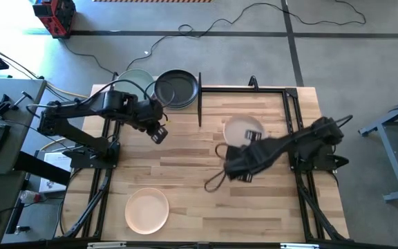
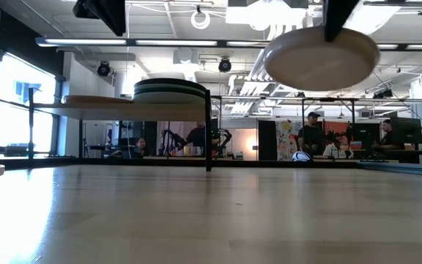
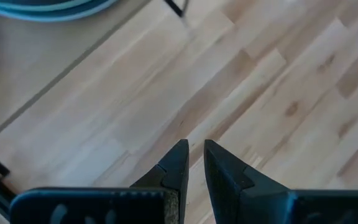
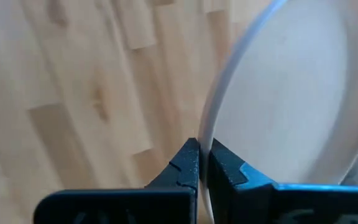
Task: Place and stack plates onto a shelf
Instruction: Stack the gray plate on top of the light blue plate on the shelf
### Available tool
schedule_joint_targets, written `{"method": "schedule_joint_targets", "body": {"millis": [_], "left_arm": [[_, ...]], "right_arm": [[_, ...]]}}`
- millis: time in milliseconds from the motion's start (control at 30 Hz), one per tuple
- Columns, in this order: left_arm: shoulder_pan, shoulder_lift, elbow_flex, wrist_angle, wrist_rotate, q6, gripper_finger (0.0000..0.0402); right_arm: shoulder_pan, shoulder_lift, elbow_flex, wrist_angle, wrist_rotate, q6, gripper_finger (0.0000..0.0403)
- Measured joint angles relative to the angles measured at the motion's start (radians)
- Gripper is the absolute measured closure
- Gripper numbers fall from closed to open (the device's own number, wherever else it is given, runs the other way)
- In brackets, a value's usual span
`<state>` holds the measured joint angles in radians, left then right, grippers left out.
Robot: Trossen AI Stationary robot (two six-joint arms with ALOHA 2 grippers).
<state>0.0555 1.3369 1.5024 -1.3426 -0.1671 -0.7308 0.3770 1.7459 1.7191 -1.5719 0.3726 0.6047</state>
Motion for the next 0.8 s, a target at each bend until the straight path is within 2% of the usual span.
{"method": "schedule_joint_targets", "body": {"millis": [267,400,667,800], "left_arm": [[0.074,0.000,0.000,-0.001,0.000,-0.098,0.0360],[0.103,0.000,0.000,-0.008,-0.011,-0.094,0.0360],[0.131,0.040,0.000,-0.088,0.004,-0.107,0.0332],[0.144,0.091,0.000,-0.078,0.023,-0.160,0.0308]], "right_arm": [[-0.158,-0.045,0.000,0.010,0.048,-0.327,0.0403],[-0.208,-0.046,0.000,0.062,0.047,-0.507,0.0403],[-0.243,-0.046,0.000,0.216,0.035,-1.025,0.0403],[-0.247,-0.046,0.000,0.303,-0.027,-1.264,0.0403]]}}
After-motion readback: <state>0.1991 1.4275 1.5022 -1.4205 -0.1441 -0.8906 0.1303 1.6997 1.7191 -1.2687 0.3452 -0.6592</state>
